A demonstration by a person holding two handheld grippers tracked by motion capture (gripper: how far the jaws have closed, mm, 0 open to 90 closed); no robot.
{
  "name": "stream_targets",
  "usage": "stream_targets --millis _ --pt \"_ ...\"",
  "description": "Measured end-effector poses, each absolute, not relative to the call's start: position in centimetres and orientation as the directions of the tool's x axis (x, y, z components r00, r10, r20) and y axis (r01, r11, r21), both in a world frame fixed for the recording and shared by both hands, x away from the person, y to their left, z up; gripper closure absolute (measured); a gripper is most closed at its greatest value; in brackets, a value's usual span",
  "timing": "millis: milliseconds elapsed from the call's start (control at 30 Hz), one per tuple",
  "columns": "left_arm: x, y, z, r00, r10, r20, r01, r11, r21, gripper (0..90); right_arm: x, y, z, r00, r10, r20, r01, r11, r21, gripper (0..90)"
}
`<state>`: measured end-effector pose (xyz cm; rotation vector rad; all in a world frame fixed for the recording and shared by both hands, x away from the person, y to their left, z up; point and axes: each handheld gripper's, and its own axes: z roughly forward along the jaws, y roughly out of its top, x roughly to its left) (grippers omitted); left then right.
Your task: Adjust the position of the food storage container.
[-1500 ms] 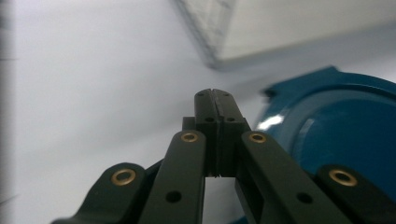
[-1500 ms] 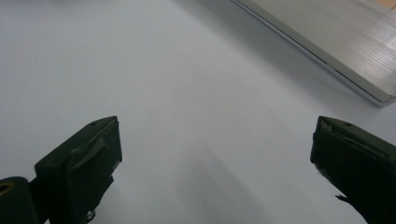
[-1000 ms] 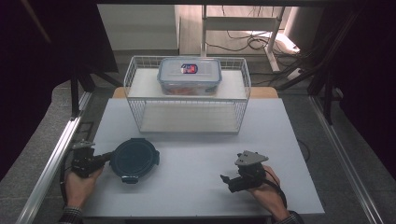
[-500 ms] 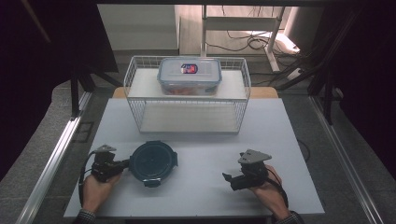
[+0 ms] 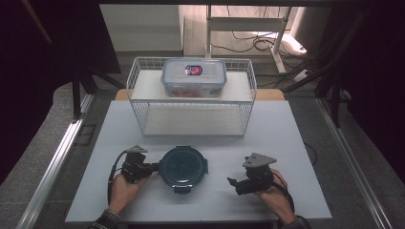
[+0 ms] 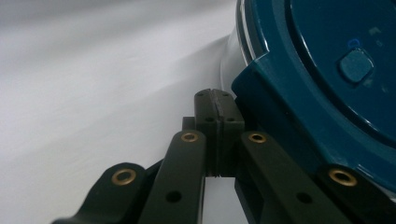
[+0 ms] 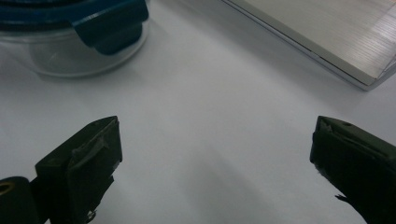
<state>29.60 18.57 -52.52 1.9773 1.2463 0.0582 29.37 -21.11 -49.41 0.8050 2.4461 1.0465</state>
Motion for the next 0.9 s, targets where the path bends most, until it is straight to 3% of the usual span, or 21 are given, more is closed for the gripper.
stream_targets --millis 200,300,333,467,633,733,900 --pt "29.9 17.7 -52.2 0.529 0.778 -0.341 0.730 -0.212 0.650 90.0 29.4 -21.2 -49.5 -0.769 0.631 -0.102 0.364 0.563 0.742 2.1" --pt "28.9 18.7 -50.9 0.526 0.814 -0.245 0.670 -0.220 0.709 87.8 29.4 -21.4 -49.4 -0.761 0.641 -0.099 0.372 0.557 0.743 2.1" --pt "28.5 19.2 -50.5 0.530 0.815 -0.235 0.655 -0.218 0.724 78.6 29.4 -21.5 -49.4 -0.760 0.642 -0.099 0.371 0.555 0.744 2.1" --pt "26.7 20.5 -49.6 0.555 0.814 -0.171 0.599 -0.249 0.762 60.1 29.3 -21.5 -49.3 -0.758 0.645 -0.094 0.373 0.547 0.749 2.1" --pt "25.2 21.2 -49.5 0.586 0.790 -0.182 0.575 -0.246 0.781 33.1 28.9 -21.3 -49.2 -0.759 0.644 -0.096 0.366 0.544 0.755 2.0" --pt "24.1 21.2 -49.7 0.591 0.794 -0.144 0.552 -0.268 0.789 18.5 28.5 -21.2 -49.1 -0.757 0.647 -0.089 0.363 0.529 0.767 1.9" --pt "22.6 21.3 -50.0 0.585 0.806 -0.090 0.532 -0.298 0.793 6.1 28.0 -21.2 -48.9 -0.755 0.652 -0.063 0.362 0.495 0.790 1.7"
